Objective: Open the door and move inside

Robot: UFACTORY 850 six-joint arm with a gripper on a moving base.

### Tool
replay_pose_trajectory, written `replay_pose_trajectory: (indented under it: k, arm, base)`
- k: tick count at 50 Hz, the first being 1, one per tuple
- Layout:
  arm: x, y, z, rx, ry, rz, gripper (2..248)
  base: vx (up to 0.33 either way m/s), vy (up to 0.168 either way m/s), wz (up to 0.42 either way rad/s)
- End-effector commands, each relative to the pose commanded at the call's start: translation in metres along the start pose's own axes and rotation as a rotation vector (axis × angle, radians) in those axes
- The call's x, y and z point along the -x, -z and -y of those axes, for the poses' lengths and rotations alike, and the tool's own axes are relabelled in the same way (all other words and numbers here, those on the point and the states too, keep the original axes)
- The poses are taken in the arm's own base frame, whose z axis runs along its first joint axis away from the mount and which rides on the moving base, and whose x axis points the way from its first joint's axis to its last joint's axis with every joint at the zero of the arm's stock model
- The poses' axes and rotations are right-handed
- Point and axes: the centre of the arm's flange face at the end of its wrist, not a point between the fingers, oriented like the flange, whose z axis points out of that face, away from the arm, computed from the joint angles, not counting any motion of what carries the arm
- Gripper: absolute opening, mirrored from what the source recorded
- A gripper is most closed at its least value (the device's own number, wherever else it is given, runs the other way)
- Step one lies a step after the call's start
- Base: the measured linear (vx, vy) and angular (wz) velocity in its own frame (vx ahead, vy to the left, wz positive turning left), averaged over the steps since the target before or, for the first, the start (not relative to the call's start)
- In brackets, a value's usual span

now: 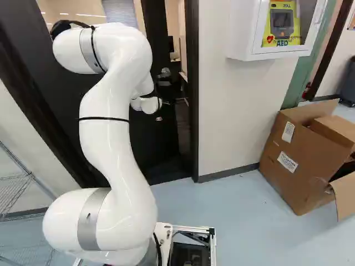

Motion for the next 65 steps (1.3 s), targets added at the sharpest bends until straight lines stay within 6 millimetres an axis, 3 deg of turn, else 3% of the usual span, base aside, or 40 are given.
replay_pose_trajectory:
  k: [65]
  arm:
    - [0.017, 0.131, -0.022, 0.024, 0.002, 0.089, 247]
  base:
    - [0.0, 0.0, 0.0]
